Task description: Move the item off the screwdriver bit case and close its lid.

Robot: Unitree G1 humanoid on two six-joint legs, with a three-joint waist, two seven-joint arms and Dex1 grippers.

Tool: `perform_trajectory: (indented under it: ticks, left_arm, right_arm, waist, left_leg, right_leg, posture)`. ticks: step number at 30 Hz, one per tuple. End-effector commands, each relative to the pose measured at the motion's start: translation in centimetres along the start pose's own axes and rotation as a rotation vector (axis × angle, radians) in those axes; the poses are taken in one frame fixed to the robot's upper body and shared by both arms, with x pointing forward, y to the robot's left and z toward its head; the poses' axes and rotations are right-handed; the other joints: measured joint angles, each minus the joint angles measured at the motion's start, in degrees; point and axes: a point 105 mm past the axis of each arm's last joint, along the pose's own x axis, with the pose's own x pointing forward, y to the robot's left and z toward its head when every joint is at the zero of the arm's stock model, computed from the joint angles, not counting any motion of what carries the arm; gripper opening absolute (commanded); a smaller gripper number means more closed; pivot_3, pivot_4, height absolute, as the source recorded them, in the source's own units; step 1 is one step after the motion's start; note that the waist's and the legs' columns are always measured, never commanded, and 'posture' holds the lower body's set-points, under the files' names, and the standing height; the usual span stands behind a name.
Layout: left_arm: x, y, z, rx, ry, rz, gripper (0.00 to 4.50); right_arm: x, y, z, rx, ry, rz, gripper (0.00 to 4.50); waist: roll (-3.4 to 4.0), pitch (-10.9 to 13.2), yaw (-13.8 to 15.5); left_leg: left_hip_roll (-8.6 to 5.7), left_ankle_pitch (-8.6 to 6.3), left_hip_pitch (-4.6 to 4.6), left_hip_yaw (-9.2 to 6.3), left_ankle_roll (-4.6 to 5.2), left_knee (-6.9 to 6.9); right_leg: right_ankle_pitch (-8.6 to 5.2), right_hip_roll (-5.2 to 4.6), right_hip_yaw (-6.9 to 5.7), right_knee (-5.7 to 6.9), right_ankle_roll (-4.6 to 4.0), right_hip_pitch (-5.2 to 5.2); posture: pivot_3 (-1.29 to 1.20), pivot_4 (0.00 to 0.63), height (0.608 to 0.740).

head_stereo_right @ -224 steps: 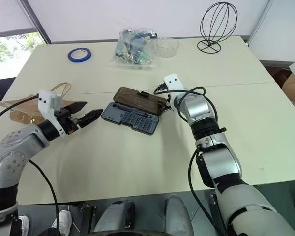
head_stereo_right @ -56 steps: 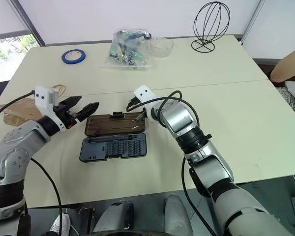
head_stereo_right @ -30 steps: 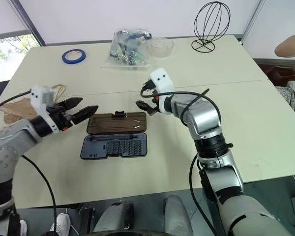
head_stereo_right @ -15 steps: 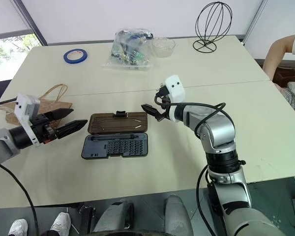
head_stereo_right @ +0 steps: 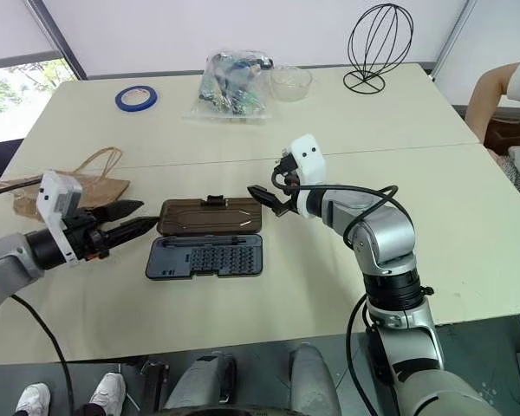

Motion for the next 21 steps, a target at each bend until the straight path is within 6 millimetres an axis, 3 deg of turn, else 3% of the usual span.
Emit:
perform_trajectory:
  ticks: [1,2,9,16,21]
  left_arm:
    - [-0.3,-1.2,0.1,0.033,0.026,-0.060,0.48]
    - [-0.4,-1.3,0.0,0.029,0.031,-0.064,0.04]
    - [0.0,-1.3,-2.4,-0.015,0.108,-0.066,0.04]
    - [2.2,-1.1,-7.6,0.009,0.229,-0.086,0.04]
    - [3.2,-0.3,-8.1,0.034,0.200,-0.064,0.04]
  right_arm:
    - [-0.7,0.9,1.1,-0.097,-0.040,0.042,4.50]
    - [-0.8,1.0,1.1,-0.111,-0.040,0.051,4.50]
    - [-1.5,2.0,1.0,-0.210,-0.033,0.156,4.50]
    - [-0.1,1.0,0.3,-0.255,0.023,0.165,4.50]
    - [0.8,1.3,0.1,-0.305,0.069,0.213,4.50]
  waist:
    - [0.01,0.01,0.02]
    - [0.01,0.01,0.04]
    - [0.01,0.01,0.06]
    - [0.01,0.01,0.07]
    - [0.01,0.00,0.14]
  left_leg:
    - [0.00,0.00,0.00,0.00,0.00,0.00]
    - [0.00,-0.01,0.00,0.01,0.01,0.00]
    - [0.00,-0.10,0.00,0.01,0.18,0.01]
    - [-0.01,-0.07,0.00,0.04,0.13,0.03]
    - [0.00,-0.03,0.00,0.03,0.07,0.04]
  right_leg:
    - [0.00,0.00,0.00,-0.02,0.00,0.01]
    - [0.00,0.00,0.00,-0.04,0.00,0.02]
    - [0.00,0.01,-0.01,-0.10,0.00,0.07]
    - [0.00,0.01,-0.01,-0.14,0.00,0.09]
    - [0.00,0.01,-0.03,-0.16,0.00,0.11]
  posture:
    - [0.00,0.150,0.740]
    - [0.00,0.150,0.740]
    - [0.00,0.150,0.740]
    - [0.00,0.150,0.740]
    - [0.00,0.150,0.740]
